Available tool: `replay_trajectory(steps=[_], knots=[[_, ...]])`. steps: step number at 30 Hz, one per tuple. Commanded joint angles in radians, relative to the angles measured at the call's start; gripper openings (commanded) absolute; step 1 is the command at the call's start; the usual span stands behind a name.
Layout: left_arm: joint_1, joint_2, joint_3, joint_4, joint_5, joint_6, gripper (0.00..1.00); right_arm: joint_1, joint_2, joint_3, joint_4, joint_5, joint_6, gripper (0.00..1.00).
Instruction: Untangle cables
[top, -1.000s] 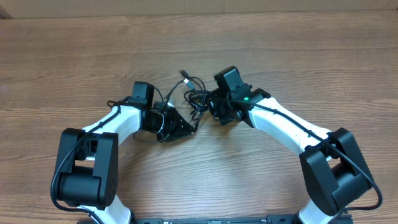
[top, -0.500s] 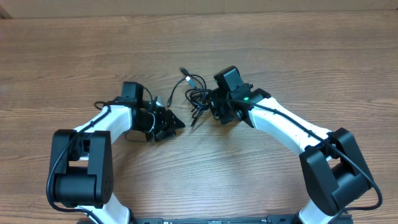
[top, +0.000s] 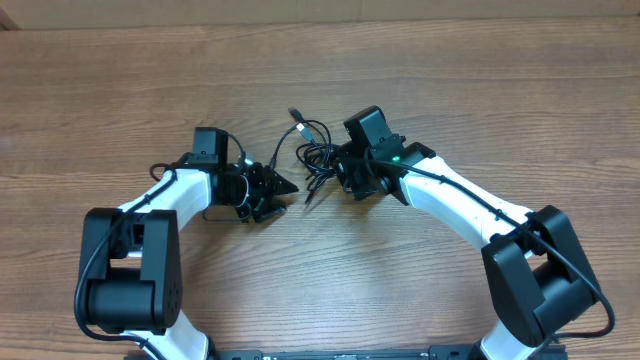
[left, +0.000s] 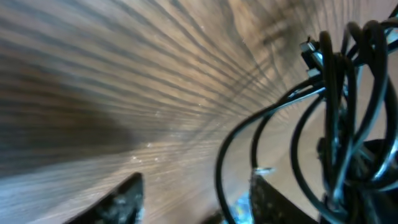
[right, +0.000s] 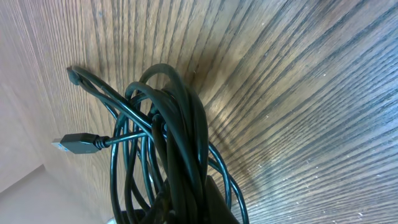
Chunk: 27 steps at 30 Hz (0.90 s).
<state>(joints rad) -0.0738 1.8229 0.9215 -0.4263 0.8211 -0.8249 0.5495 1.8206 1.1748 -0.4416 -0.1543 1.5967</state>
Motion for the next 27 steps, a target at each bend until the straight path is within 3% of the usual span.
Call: replay_trajectory(steps=[1, 6, 13, 18, 27], knots=[[-0.016, -0.011, -0.003, 0.019, 0.094, -0.082, 0.63, -0.004, -0.027, 0.002, 0.007, -0.012, 0.0, 0.04], [-0.018, -0.01, -0.003, 0.033, 0.067, -0.082, 0.66, -0.004, -0.027, 0.002, 0.006, -0.021, 0.0, 0.04], [-0.018, 0.037, -0.003, 0.081, 0.072, -0.171, 0.68, -0.004, -0.027, 0.002, 0.006, -0.023, 0.0, 0.04], [-0.018, 0.104, -0.003, 0.19, 0.158, -0.245, 0.64, -0.004, -0.027, 0.002, 0.006, -0.023, 0.0, 0.04], [-0.018, 0.2, -0.003, 0.201, 0.15, -0.241, 0.6, -0.004, -0.027, 0.002, 0.003, -0.023, 0.0, 0.04]])
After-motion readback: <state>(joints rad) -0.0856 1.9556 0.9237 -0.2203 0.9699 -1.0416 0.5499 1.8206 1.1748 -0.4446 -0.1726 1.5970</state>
